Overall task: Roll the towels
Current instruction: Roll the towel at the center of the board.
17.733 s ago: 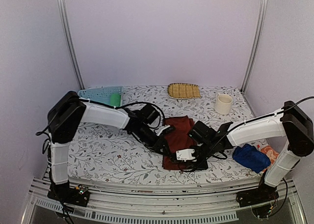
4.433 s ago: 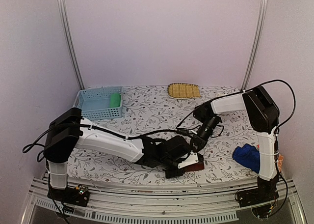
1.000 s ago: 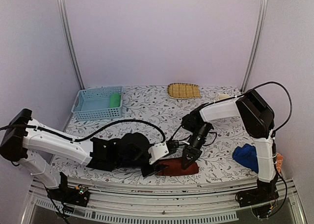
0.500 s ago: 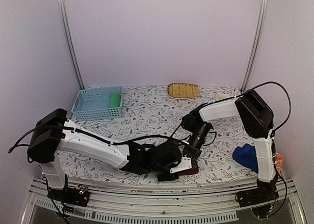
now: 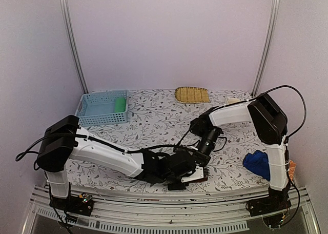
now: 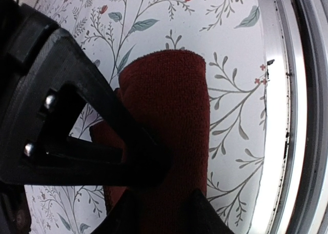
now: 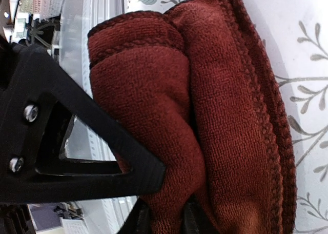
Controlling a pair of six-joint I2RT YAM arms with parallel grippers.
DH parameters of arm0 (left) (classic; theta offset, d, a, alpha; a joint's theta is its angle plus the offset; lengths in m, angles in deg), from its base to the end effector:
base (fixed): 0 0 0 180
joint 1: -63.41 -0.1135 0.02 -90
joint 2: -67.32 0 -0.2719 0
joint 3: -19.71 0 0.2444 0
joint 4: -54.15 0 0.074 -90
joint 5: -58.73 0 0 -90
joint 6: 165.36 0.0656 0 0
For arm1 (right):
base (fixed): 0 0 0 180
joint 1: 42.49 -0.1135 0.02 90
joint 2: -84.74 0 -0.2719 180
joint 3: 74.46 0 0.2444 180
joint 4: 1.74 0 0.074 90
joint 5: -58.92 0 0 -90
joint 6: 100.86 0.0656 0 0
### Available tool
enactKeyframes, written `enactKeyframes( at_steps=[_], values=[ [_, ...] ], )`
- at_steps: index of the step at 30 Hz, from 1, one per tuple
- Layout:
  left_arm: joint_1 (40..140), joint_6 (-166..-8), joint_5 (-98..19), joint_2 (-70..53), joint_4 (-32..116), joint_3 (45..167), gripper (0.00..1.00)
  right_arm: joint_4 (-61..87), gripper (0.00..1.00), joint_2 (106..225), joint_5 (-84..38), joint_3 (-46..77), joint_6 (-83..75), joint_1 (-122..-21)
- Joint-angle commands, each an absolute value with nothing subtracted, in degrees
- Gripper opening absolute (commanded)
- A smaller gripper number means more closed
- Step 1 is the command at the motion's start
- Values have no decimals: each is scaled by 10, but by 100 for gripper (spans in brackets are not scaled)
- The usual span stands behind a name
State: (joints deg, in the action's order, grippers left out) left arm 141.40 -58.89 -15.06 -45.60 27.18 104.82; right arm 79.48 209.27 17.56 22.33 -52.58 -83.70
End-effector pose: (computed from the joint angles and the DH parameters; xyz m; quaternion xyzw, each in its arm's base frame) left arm 0.1055 -0.4080 0.1380 0.6637 0.6721 -0.0377 0.3261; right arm 0.2326 0.2691 0.1128 0.5443 -0.7185 -0.4069 0.1483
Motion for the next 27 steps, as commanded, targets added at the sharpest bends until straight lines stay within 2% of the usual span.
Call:
enactKeyframes(
  at_steps=[1, 5, 13, 21, 27],
  values=[
    [1413, -594, -140, -484, 237, 1042, 32, 783, 28, 2028, 119, 216, -519, -829],
    [1400, -612, -173, -465, 242, 1031, 25, 803, 35, 1955, 120, 222, -516, -800],
    [1333, -673, -318, -418, 269, 1000, 19, 765, 37, 1801, 114, 175, -548, -738],
    [1232, -747, -538, -404, 332, 964, 17, 609, 38, 1686, -16, 47, -560, -746],
    [1173, -799, -654, -432, 355, 966, 15, 551, 40, 1666, -62, 3, -572, -800]
  ],
)
